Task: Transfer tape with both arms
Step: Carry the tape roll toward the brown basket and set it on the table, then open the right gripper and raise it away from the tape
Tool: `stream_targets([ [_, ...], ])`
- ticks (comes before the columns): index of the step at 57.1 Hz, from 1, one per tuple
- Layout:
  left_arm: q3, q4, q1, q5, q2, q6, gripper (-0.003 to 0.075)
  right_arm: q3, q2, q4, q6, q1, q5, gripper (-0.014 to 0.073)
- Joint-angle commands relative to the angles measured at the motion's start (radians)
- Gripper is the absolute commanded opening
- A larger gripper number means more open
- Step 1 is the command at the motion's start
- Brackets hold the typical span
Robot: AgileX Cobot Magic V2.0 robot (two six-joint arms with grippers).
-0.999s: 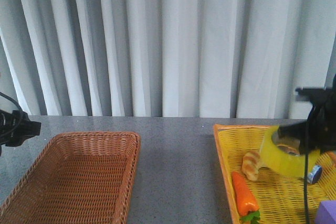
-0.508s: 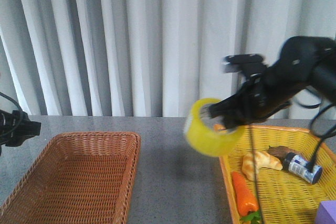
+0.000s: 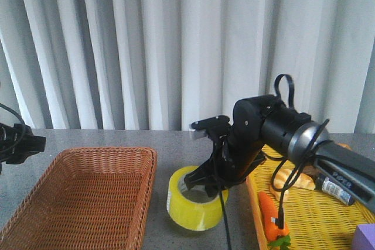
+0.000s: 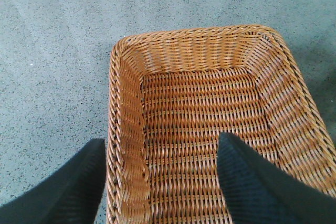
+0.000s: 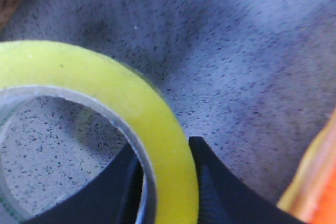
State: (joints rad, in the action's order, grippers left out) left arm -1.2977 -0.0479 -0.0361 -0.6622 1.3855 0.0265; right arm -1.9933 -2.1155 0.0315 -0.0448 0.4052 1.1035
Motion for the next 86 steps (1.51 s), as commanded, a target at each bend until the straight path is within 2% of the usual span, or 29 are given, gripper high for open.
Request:
stream_targets([
  [1,-0.033,-0.011,-0.007,0.047,-0.027,0.006,0.0452,-0.036,0.044,-0.003,0.002,0.000,-0.039,0.0066],
  [10,-0.033,-0.011,-0.007,0.042,-0.027,0.006,0.0452,-0.036,0.011,-0.008,0.002,0.000,-0.017,0.0083],
  [17,-0.033,-0.011,-0.007,0.041,-0.027,0.006,0.0452,-0.036,-0.004,0.004,0.001,0.000,-0.018,0.0133],
  [22,-0.033,-0.011,-0.007,0.041,-0.027,0.006,0.0452,-0.036,-0.005,0.006,-0.001,0.000,-0.019,0.0192],
  [35,-0.033,-0.011,-0.007,0.040,-0.027,0.006,0.0452,-0.036,-0.005,0.006,-0.002,0.000,-0.028,0.0409],
  [42,-0.033,-0.011,-0.007,0.039,-0.027,0.006,0.0452,-0.037,0.006,0.006,-0.002,0.000,-0.064,0.0450],
  [52,-0.033,-0.011,-0.007,0.036,-0.027,0.006,0.0452,-0.038,0.069,0.002,-0.003,-0.001,-0.128,0.0410],
  [66,-0.033,-0.011,-0.007,0.072,-0.027,0.006,0.0452,-0.038,0.214,-0.042,-0.015,-0.026,-0.248,0.0253],
  [75,-0.033,-0.011,-0.007,0.098,-0.027,0.006,0.0452,-0.037,0.324,-0.040,-0.015,-0.086,-0.280,0.0146],
  [86,-0.033,-0.011,-0.007,0.122,-0.027,0.008,0.0452,-0.037,0.439,-0.040,-0.019,-0.199,-0.230,0.0014],
])
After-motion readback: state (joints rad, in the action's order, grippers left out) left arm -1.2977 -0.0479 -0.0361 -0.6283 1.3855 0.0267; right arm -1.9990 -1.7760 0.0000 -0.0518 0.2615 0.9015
